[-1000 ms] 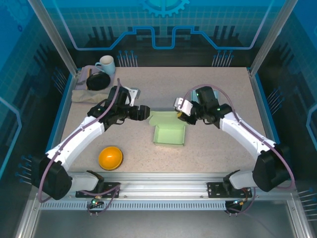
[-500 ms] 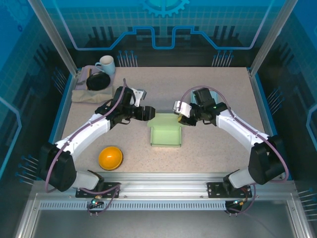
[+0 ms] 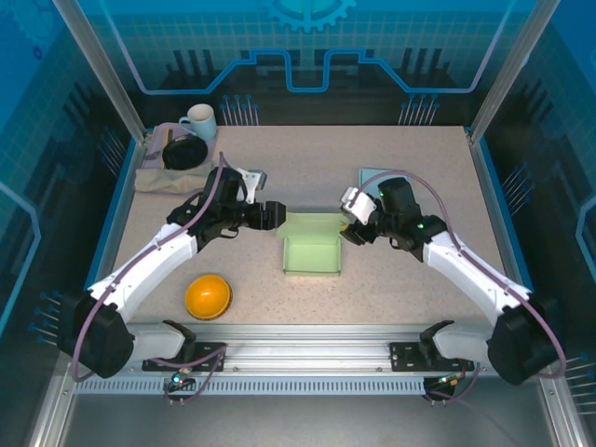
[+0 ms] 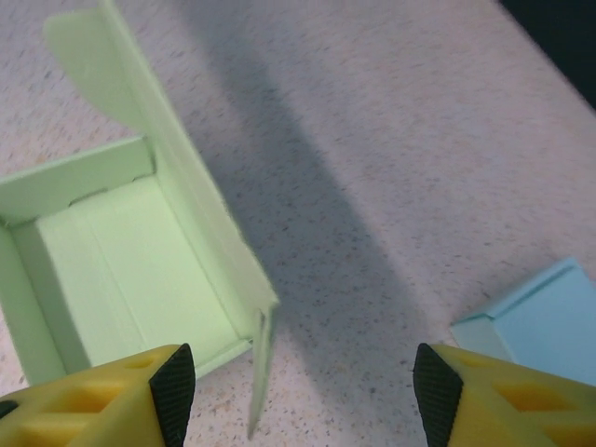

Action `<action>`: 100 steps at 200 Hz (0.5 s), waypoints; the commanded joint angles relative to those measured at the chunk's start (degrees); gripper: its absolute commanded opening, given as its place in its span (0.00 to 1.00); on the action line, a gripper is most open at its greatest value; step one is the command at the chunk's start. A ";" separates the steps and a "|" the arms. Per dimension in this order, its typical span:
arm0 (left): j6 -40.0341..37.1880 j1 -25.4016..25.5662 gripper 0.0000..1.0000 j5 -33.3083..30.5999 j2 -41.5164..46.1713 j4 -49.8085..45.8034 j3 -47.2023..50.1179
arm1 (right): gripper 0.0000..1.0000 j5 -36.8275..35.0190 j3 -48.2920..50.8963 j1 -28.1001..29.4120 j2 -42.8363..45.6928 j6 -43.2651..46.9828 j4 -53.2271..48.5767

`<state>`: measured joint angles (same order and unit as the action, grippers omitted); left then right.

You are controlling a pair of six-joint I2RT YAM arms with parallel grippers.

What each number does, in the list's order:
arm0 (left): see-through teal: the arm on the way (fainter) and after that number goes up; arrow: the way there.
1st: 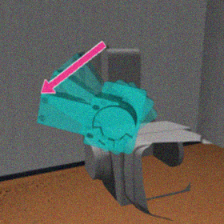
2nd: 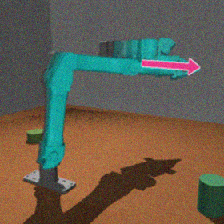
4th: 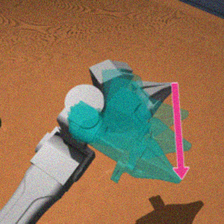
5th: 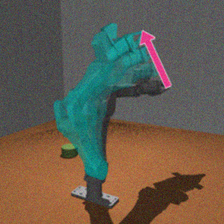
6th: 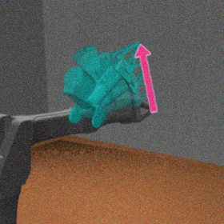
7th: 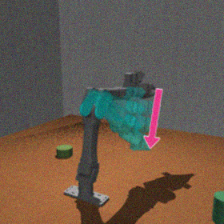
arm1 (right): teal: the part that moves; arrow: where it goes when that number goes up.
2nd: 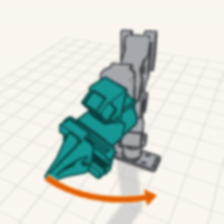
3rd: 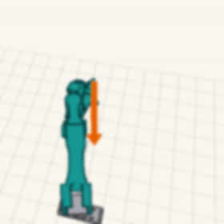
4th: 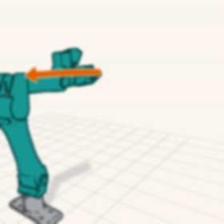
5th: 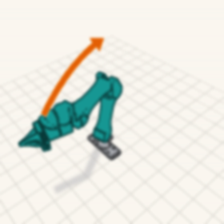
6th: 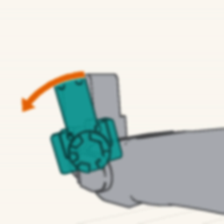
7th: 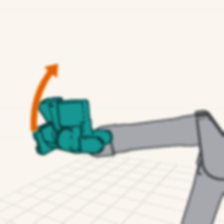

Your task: Fold the paper box

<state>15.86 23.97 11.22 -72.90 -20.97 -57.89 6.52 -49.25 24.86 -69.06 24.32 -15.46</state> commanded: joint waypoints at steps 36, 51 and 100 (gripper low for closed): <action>3.63 0.26 0.77 -0.38 1.79 -1.36 2.87 | 0.64 -6.28 13.11 0.63 7.93 -20.02 11.79; 4.33 0.29 0.77 -0.06 2.13 -1.18 3.71 | 0.64 -4.68 14.76 0.67 8.20 -20.01 12.75; 6.03 0.29 0.76 1.07 2.32 -0.84 5.72 | 0.62 -1.95 14.89 0.78 3.44 -15.68 15.89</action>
<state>20.10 23.97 10.87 -72.16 -21.34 -53.39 2.20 -34.09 24.86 -64.12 7.73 -4.29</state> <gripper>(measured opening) 0.763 0.628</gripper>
